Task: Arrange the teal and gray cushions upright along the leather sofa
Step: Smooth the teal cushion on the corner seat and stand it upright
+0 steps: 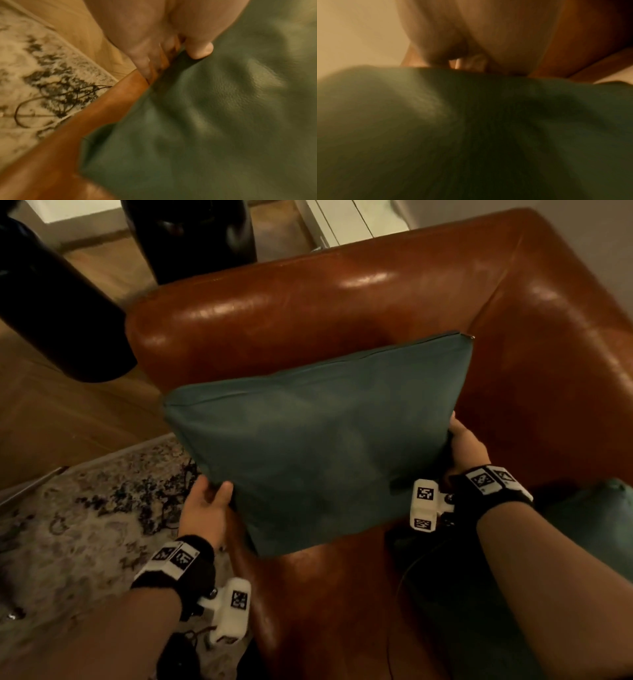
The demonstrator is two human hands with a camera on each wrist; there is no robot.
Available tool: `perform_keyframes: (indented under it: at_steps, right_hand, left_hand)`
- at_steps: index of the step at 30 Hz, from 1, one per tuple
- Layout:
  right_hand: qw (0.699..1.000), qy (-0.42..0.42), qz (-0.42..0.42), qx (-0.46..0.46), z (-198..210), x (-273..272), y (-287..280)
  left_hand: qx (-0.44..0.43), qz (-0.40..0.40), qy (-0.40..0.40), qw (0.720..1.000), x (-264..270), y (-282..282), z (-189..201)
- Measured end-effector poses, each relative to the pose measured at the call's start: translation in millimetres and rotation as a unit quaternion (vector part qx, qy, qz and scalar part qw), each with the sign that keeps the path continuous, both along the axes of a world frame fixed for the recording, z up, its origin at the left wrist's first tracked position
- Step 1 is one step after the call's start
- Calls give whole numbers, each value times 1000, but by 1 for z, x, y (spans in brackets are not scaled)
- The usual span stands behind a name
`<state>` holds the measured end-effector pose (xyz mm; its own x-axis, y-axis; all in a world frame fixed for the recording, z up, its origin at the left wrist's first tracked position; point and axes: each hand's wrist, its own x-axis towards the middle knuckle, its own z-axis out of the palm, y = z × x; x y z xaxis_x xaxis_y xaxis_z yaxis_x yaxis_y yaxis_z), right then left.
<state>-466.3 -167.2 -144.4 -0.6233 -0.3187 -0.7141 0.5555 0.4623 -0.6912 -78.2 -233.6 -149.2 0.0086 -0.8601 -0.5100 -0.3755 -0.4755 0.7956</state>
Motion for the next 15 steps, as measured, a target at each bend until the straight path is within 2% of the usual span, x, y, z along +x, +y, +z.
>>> perform_keyframes:
  at_steps: [2,4,7,10,14,15]
  right_hand:
    - [998,41,39,20,31,22,-8]
    - [992,117,26,27,33,14,-14]
    - [987,157,10,23,33,11,-20]
    - [987,153,8,48,23,15,-17]
    - [987,100,-17,125,1,15,3]
    - [985,91,6,146,-6,18,7]
  left_hand:
    - [-23,32,-13,999,-3,-7,-6]
    - [-37,44,-22,998,-4,-15,-10]
    - [-52,39,-17,998,-2,-19,-14]
    - [-46,27,-20,998,6,-14,-18]
    - [57,-70,-58,994,29,1,-49]
    - [80,-96,-65,990,32,4,-58]
